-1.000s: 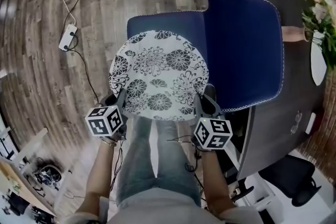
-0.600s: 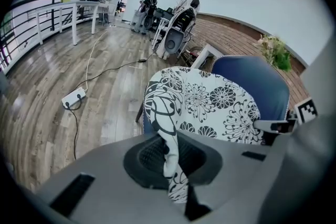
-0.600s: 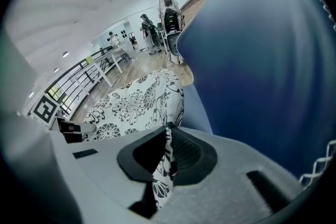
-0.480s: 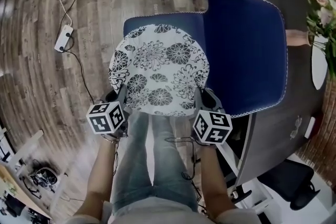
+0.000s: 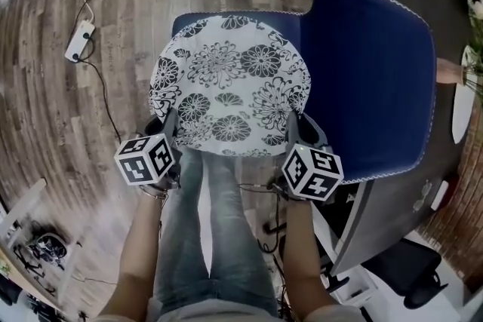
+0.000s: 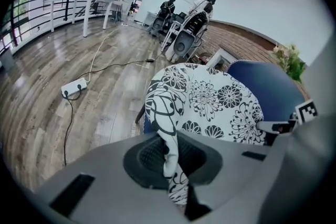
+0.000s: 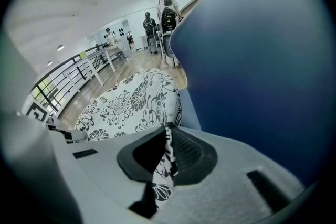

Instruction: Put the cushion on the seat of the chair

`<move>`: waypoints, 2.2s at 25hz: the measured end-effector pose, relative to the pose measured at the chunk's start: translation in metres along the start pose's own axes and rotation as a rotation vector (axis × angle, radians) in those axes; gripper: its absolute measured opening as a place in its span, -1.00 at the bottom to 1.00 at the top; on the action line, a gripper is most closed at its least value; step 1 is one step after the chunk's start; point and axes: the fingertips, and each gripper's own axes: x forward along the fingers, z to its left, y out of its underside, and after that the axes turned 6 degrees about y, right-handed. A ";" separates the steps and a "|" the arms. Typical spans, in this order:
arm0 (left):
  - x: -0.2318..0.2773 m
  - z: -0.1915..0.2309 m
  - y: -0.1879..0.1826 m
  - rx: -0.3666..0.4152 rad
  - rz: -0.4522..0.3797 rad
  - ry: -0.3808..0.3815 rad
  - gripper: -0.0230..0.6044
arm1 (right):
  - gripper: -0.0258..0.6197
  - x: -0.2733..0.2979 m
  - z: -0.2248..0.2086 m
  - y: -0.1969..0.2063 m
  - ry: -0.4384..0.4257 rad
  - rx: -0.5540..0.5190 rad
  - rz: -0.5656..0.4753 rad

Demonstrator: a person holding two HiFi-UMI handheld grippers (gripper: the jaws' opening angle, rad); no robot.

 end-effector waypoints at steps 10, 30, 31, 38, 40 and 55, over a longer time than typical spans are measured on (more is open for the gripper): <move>0.012 0.006 0.008 0.001 0.024 -0.005 -0.87 | -0.82 0.037 -0.011 -0.002 0.099 -0.182 0.023; 0.014 0.005 0.007 0.064 0.073 -0.020 -0.87 | -0.80 0.065 -0.020 0.009 0.230 -0.265 0.095; 0.014 0.005 0.006 0.066 0.075 -0.025 -0.87 | -0.80 0.065 -0.020 0.010 0.229 -0.261 0.098; 0.018 0.009 0.008 0.064 0.111 -0.059 -0.87 | -0.78 0.073 -0.019 0.012 0.232 -0.255 0.131; 0.020 0.011 0.008 0.055 0.114 -0.063 -0.87 | -0.77 0.076 -0.021 0.015 0.239 -0.248 0.139; 0.029 0.025 0.015 0.025 0.160 -0.122 -0.73 | -0.56 0.086 -0.034 0.024 0.283 -0.237 0.187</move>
